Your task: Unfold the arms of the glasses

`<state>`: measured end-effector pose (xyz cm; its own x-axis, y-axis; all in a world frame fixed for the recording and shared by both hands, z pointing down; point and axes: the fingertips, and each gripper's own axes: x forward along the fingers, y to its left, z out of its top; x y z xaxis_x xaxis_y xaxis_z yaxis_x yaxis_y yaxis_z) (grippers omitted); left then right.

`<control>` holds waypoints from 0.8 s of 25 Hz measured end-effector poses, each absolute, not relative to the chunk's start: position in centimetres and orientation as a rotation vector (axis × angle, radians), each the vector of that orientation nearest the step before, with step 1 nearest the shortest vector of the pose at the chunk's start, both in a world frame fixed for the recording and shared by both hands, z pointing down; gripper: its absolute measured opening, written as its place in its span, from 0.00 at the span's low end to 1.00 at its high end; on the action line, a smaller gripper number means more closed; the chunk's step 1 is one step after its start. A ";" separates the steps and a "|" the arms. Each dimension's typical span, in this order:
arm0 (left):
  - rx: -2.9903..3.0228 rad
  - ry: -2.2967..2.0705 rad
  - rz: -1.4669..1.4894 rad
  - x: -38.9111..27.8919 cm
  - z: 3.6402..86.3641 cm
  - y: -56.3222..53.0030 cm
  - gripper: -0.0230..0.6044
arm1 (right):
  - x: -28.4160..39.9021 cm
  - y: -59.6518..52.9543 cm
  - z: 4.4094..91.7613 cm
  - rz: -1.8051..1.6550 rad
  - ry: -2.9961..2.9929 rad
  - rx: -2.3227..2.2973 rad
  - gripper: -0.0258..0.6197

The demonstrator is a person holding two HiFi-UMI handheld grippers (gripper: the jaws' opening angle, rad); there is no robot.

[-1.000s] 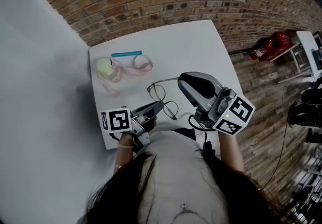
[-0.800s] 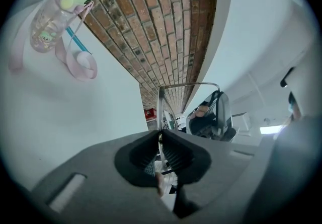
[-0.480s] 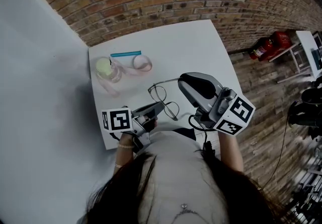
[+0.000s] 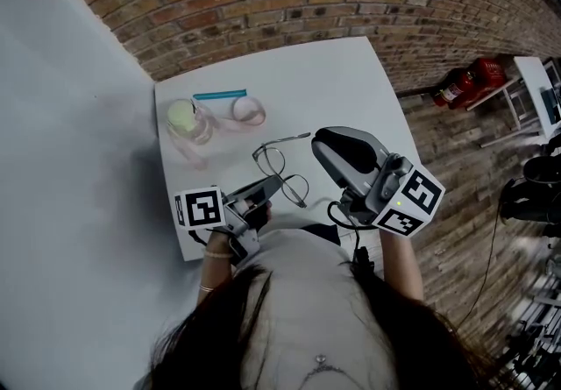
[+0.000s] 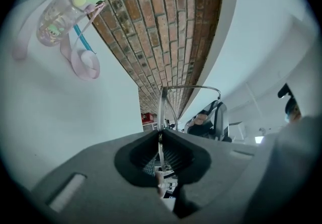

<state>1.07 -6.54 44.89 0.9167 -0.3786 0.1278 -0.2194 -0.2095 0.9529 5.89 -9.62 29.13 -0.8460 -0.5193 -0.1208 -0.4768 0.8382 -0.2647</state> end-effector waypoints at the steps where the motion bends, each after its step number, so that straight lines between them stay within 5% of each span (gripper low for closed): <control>1: 1.798 -0.451 -0.159 0.9 44.9 -6.7 0.07 | 5.8 -9.7 29.1 -0.334 2.830 -0.776 0.12; 20: 1.785 -0.473 -0.229 0.0 43.9 -7.2 0.07 | 4.2 -9.0 31.3 -0.369 2.909 -0.833 0.06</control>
<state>-0.03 -7.18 43.94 0.8973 -0.4316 0.0922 -0.1961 -0.2027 0.9594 4.22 -9.00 31.27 -0.8468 -0.5314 -0.0227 -0.5089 0.8219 -0.2559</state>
